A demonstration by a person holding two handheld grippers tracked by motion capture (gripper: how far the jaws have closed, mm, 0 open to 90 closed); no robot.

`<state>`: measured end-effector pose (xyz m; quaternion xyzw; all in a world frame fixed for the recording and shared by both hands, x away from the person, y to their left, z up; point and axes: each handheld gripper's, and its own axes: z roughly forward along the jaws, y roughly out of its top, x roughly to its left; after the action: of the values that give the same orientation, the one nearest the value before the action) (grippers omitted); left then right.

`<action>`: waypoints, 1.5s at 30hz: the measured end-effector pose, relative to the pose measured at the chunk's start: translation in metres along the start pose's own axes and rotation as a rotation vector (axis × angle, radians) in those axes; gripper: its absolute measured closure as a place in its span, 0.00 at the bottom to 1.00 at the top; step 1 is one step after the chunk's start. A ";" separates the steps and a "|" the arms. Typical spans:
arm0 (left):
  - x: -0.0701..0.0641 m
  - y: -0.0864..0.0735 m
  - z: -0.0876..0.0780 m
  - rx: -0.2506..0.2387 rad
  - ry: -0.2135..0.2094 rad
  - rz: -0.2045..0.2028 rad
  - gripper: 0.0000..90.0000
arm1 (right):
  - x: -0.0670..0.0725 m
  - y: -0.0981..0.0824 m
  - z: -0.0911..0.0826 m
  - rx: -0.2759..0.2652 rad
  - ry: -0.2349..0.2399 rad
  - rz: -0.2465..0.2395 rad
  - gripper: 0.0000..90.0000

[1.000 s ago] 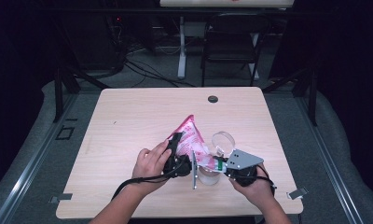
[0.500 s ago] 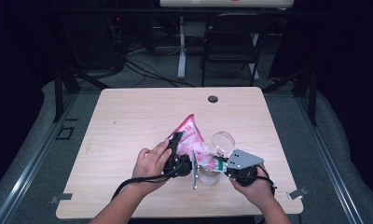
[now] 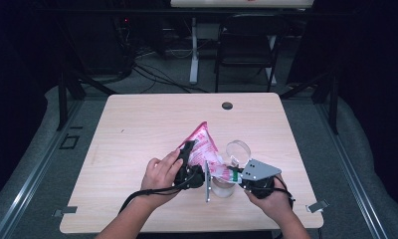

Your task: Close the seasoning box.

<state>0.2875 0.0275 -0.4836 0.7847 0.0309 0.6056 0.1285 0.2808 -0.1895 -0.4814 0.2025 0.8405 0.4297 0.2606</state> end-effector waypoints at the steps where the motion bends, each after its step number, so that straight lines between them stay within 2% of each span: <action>1: 0.000 0.000 0.000 0.001 0.000 0.001 0.69 | 0.000 0.000 0.000 0.000 0.000 0.000 0.99; 45: 0.002 0.004 -0.002 -0.001 0.020 0.030 0.69 | -0.001 -0.002 0.002 0.004 0.003 0.003 0.99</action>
<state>0.2856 0.0248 -0.4805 0.7790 0.0202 0.6152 0.1194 0.2819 -0.1900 -0.4838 0.2035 0.8414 0.4288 0.2582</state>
